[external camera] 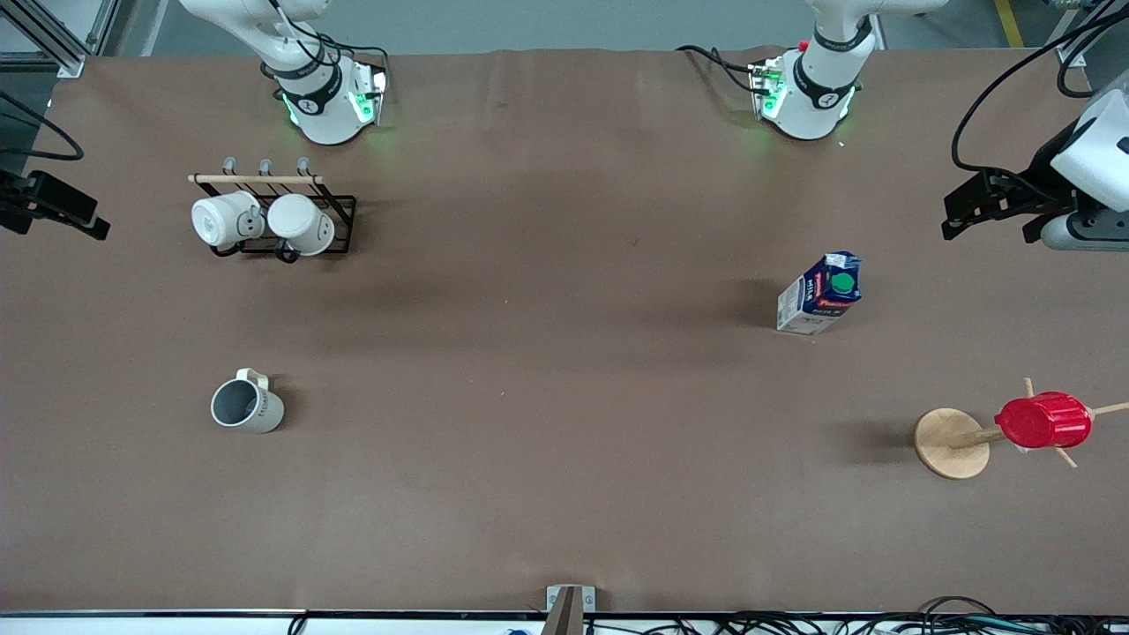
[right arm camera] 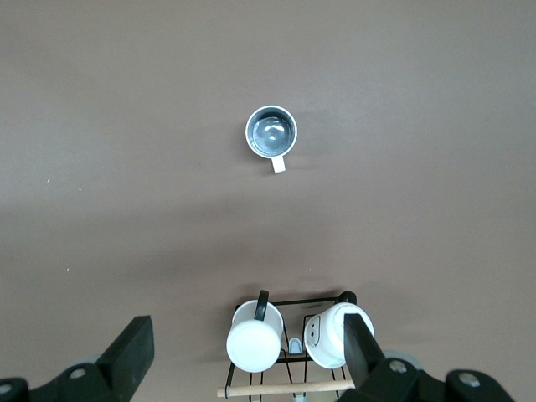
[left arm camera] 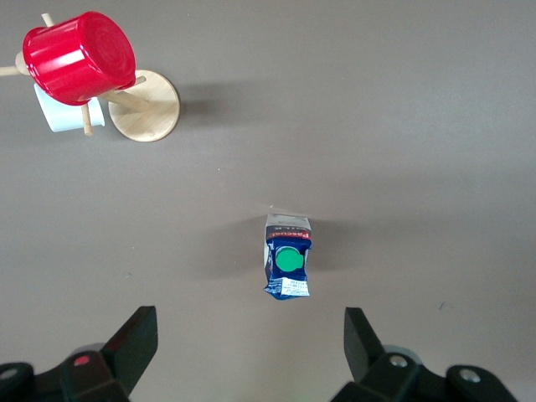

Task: Place cup and milk on table
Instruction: 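Move the right gripper toward the white mug and the left gripper toward the milk carton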

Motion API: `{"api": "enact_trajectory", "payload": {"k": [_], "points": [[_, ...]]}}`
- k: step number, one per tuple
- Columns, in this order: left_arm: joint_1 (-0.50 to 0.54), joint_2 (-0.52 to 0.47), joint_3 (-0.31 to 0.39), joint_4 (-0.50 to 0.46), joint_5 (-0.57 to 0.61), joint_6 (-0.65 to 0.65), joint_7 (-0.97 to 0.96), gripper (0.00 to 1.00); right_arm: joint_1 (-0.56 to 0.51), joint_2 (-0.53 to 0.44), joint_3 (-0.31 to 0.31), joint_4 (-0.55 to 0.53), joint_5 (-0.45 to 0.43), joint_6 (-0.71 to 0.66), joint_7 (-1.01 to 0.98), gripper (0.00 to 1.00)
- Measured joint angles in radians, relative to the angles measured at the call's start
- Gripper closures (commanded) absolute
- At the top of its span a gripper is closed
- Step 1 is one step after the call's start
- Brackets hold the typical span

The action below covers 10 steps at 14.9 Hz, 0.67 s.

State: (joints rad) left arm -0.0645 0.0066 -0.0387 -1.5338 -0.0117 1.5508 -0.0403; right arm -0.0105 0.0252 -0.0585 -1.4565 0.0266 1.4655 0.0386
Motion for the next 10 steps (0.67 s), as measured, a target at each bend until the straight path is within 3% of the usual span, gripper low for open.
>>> {"api": "enact_trajectory", "payload": {"k": [10], "points": [[-0.006, 0.002, -0.007, -0.003, 0.001, 0.000, 0.000, 0.00, 0.000, 0.000, 0.000, 0.000, 0.000, -0.006, 0.000, 0.00]]}}
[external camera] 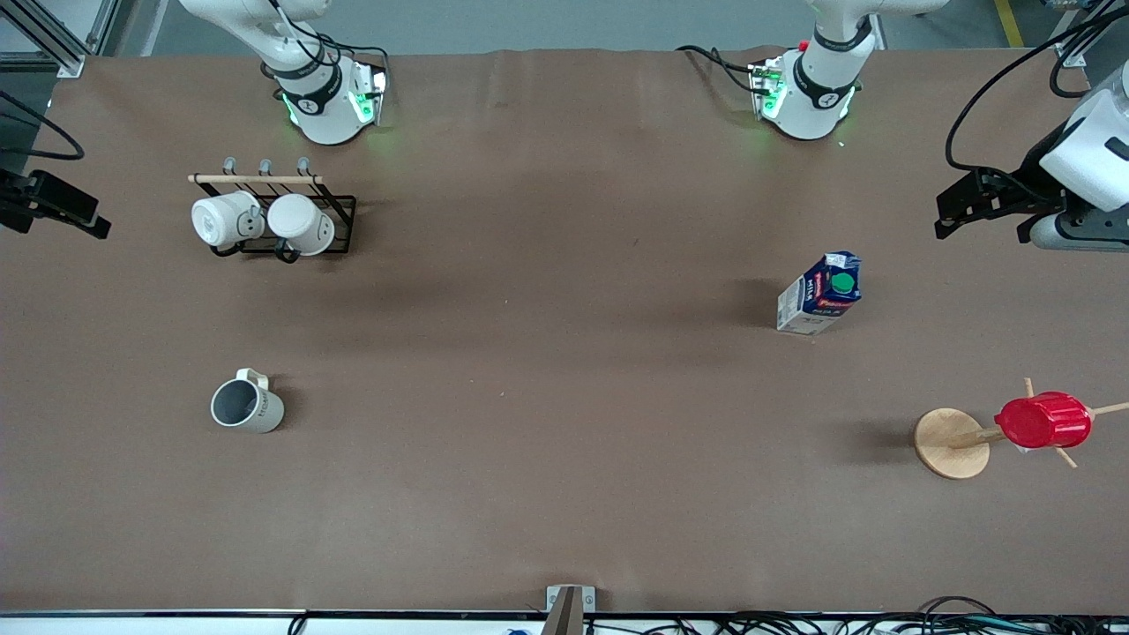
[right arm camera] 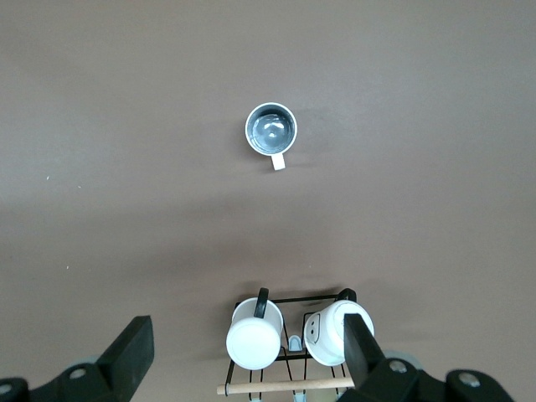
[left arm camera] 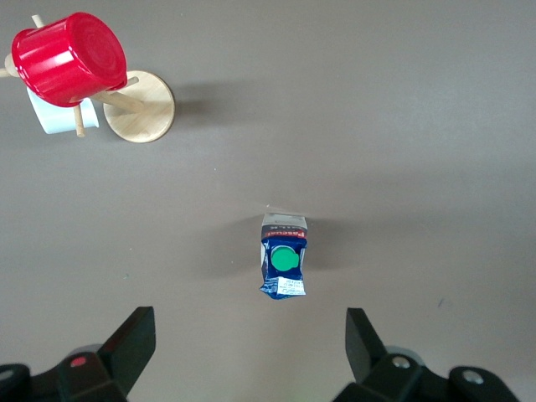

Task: Place cup and milk on table
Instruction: 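Move the right gripper toward the white mug and the left gripper toward the milk carton, then grasp the white mug with the right gripper while the left gripper grasps the milk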

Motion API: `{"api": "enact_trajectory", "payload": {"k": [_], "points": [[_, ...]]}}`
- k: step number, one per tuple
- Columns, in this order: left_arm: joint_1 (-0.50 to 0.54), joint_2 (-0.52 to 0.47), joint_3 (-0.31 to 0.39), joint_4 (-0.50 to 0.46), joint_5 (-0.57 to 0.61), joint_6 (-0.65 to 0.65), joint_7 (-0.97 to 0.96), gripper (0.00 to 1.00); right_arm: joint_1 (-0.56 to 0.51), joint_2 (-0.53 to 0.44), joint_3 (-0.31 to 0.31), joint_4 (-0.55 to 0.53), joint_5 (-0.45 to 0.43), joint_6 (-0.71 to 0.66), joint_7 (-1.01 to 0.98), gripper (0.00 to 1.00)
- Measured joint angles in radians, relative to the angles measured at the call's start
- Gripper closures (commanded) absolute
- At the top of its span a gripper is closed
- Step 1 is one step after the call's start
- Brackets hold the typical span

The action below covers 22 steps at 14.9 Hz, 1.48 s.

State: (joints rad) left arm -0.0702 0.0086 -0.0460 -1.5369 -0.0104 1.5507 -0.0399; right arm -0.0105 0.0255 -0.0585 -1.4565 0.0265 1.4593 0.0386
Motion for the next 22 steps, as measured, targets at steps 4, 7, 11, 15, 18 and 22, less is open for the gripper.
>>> {"api": "enact_trajectory", "payload": {"k": [4, 7, 11, 15, 18, 22], "points": [[0.001, 0.006, 0.000, -0.003, 0.000, 0.000, 0.000, 0.00, 0.000, 0.002, -0.001, 0.000, 0.000, 0.005, 0.000, 0.00], [0.000, 0.012, -0.001, -0.006, 0.000, 0.000, 0.001, 0.00, -0.001, 0.033, -0.004, 0.000, 0.000, 0.065, 0.000, 0.00], [-0.018, 0.028, -0.006, -0.050, 0.000, 0.010, 0.001, 0.00, -0.006, 0.152, -0.006, -0.009, -0.001, 0.204, -0.002, 0.00], [-0.026, 0.033, -0.034, -0.180, 0.000, 0.122, 0.000, 0.00, -0.009, 0.286, -0.015, -0.059, -0.004, 0.369, -0.099, 0.00], [-0.025, 0.034, -0.036, -0.288, 0.000, 0.195, 0.000, 0.01, -0.015, 0.360, -0.028, -0.169, -0.004, 0.576, -0.137, 0.00], [-0.012, 0.033, -0.035, -0.391, 0.000, 0.281, -0.002, 0.01, -0.020, 0.431, -0.029, -0.308, -0.005, 0.814, -0.153, 0.00]]}}
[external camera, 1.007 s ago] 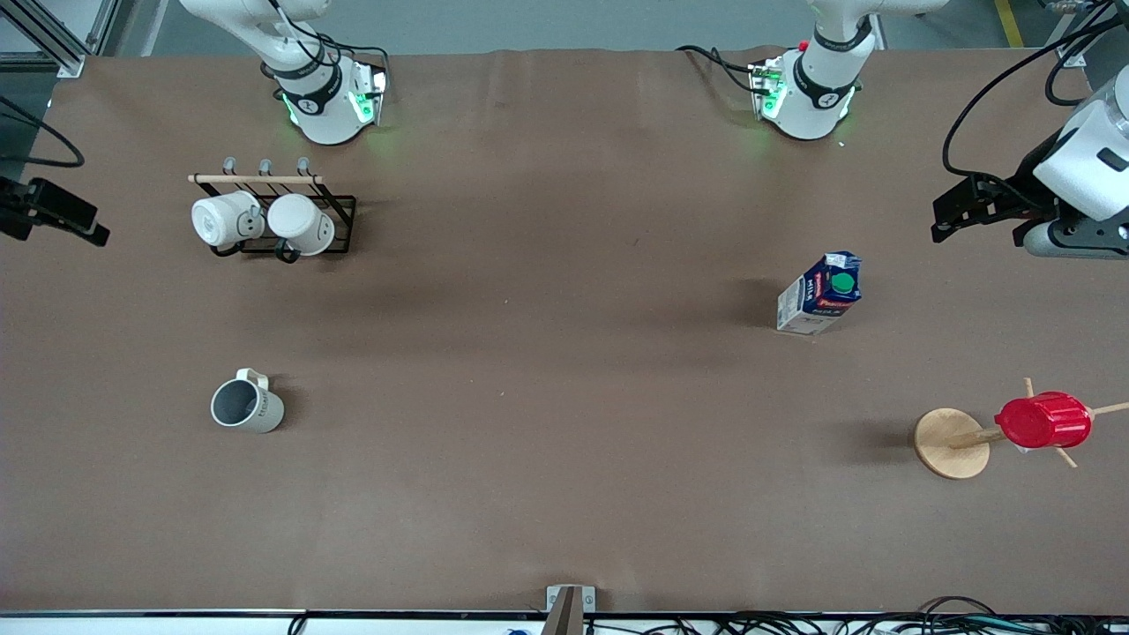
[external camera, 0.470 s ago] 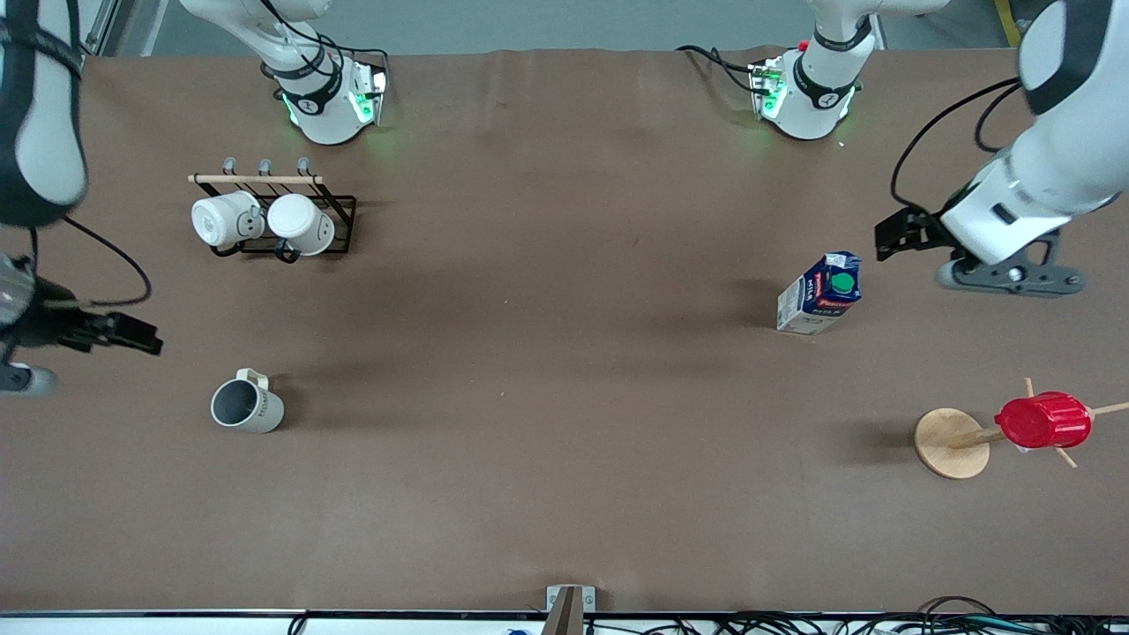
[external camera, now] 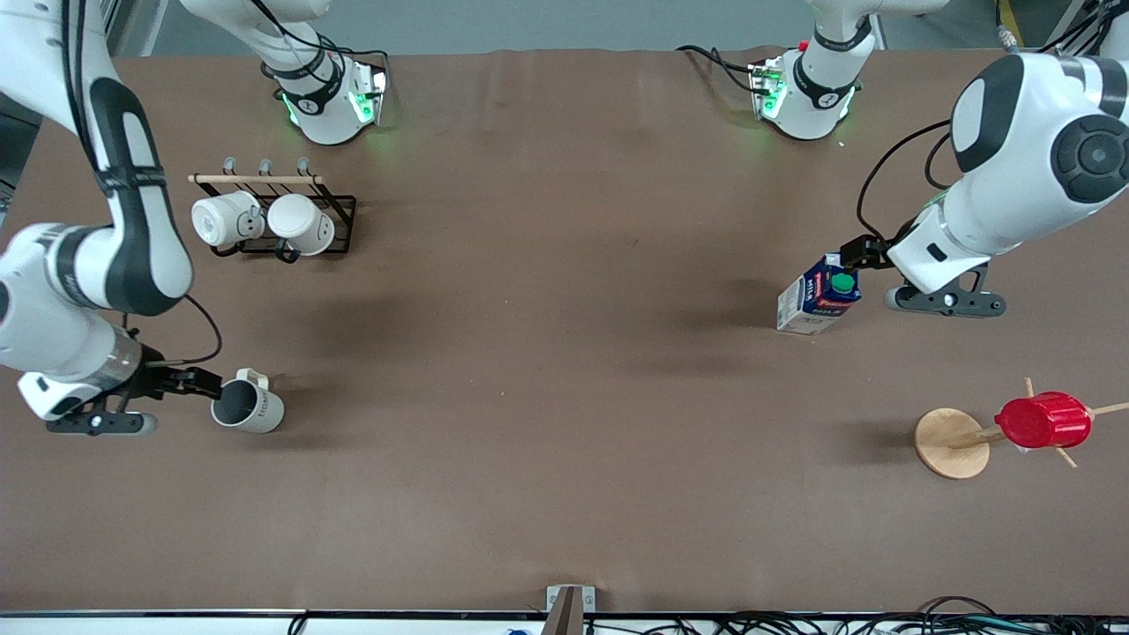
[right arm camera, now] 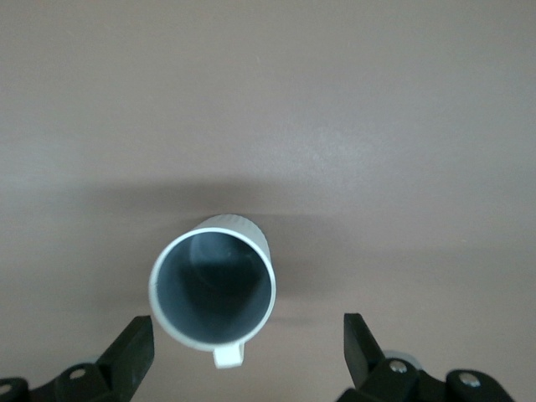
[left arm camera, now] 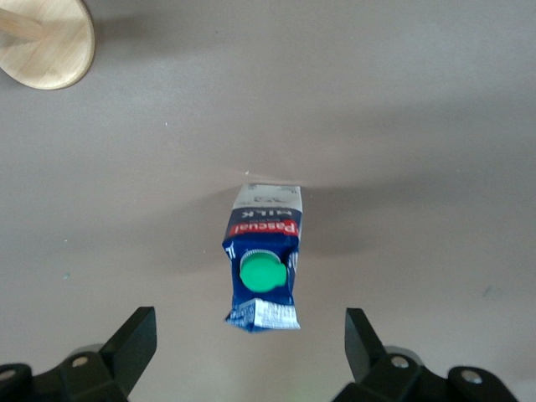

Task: Place cup and milk on table
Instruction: 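Grasp the white mug with the right gripper while the left gripper grasps the milk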

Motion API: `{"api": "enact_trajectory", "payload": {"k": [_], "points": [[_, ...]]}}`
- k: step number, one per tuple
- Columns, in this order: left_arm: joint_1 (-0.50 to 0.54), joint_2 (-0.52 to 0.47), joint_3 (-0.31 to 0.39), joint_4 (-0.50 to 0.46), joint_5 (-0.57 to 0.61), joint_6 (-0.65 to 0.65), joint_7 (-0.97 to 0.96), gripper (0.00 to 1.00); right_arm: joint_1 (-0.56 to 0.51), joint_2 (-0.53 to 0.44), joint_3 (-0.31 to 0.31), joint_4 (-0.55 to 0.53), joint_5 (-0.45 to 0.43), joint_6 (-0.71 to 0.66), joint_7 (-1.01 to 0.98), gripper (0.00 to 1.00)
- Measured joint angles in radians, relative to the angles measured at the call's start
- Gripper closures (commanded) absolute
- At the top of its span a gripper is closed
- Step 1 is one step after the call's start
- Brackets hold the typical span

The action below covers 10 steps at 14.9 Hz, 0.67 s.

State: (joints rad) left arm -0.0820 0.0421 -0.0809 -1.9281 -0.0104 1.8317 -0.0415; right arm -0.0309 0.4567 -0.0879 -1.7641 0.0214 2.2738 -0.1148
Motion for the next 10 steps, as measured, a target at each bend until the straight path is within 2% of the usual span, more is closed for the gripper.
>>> {"api": "enact_trajectory", "payload": {"k": [4, 6, 8, 10], "points": [[0.027, 0.000, 0.001, -0.091, 0.000, 0.081, 0.000, 0.01, -0.005, 0.055, -0.002, -0.046, 0.000, 0.104, -0.041, 0.01], [0.033, 0.000, 0.001, -0.118, 0.000, 0.109, 0.000, 0.01, -0.005, 0.071, -0.002, -0.052, 0.000, 0.138, -0.046, 0.06], [0.033, 0.000, 0.000, -0.138, -0.002, 0.131, 0.000, 0.01, -0.005, 0.091, -0.002, -0.055, 0.000, 0.180, -0.047, 0.24], [0.029, 0.004, -0.001, -0.152, -0.027, 0.145, 0.000, 0.02, -0.005, 0.108, -0.002, -0.058, 0.000, 0.193, -0.047, 0.53]]}}
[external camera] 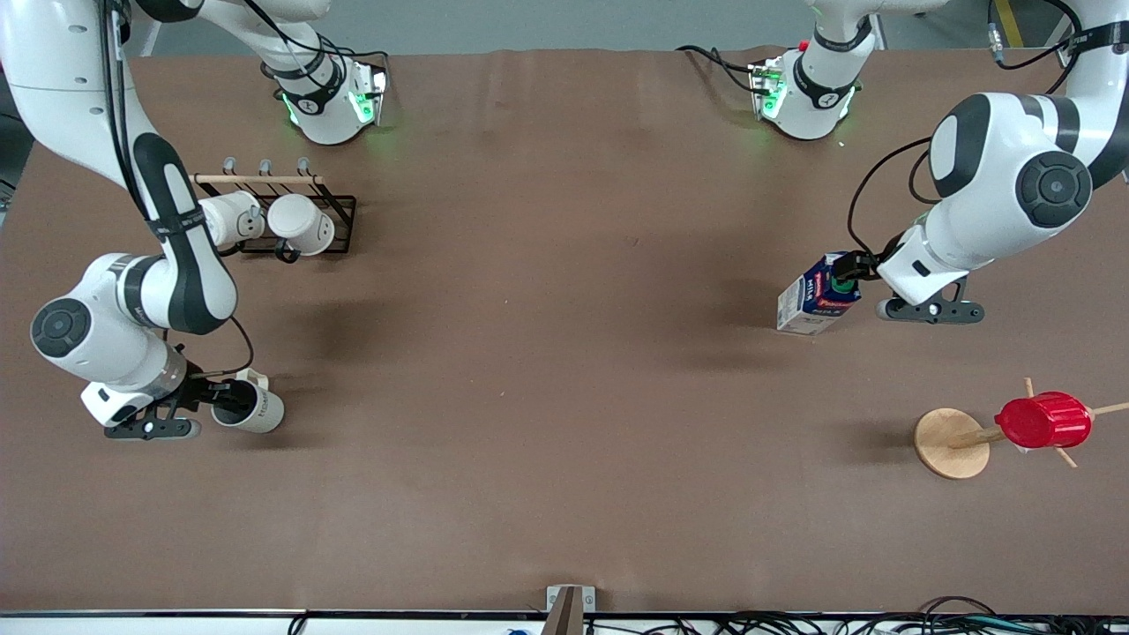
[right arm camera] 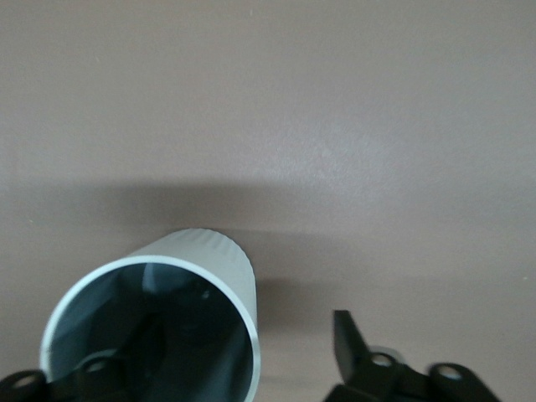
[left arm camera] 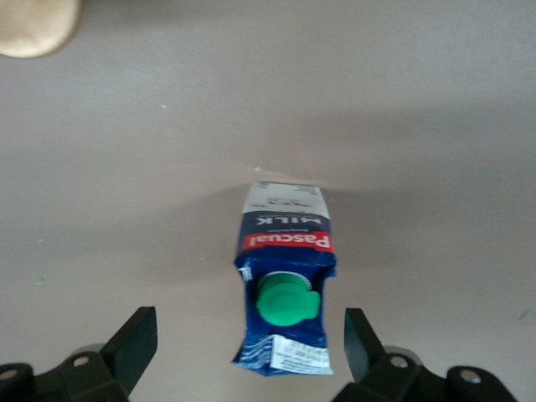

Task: Place cup and milk on table
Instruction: 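Grasp the white mug with the right gripper while the left gripper grasps the milk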

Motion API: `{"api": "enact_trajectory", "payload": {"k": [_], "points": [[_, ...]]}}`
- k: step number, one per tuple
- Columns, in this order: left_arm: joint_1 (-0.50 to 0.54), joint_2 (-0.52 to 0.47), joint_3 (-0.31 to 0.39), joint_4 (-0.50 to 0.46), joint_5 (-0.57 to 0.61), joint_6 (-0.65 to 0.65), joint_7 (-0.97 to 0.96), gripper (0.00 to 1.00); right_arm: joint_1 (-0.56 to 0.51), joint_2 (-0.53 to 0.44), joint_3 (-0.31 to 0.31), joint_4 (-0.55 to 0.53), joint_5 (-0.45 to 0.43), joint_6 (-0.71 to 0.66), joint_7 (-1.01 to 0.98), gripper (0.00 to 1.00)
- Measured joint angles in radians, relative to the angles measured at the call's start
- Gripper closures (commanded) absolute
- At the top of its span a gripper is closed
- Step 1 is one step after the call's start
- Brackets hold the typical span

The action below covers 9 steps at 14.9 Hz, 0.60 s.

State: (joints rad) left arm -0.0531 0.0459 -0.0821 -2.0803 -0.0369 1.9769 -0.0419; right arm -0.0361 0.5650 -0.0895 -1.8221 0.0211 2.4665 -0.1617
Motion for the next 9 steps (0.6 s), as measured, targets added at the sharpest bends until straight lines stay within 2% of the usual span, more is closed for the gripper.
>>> {"api": "enact_trajectory", "payload": {"k": [2, 7, 9], "points": [[-0.004, 0.012, -0.003, -0.006, -0.013, 0.014, 0.000, 0.02, 0.000, 0.006, 0.000, -0.005, 0.000, 0.003, 0.000, 0.98], [-0.007, 0.060, -0.043, -0.031, -0.015, 0.043, -0.001, 0.04, 0.000, 0.006, 0.000, 0.002, 0.001, 0.000, 0.007, 1.00], [-0.008, 0.071, -0.045, -0.048, -0.004, 0.071, -0.001, 0.04, 0.001, -0.002, 0.003, 0.033, 0.001, -0.072, 0.010, 1.00]]}}
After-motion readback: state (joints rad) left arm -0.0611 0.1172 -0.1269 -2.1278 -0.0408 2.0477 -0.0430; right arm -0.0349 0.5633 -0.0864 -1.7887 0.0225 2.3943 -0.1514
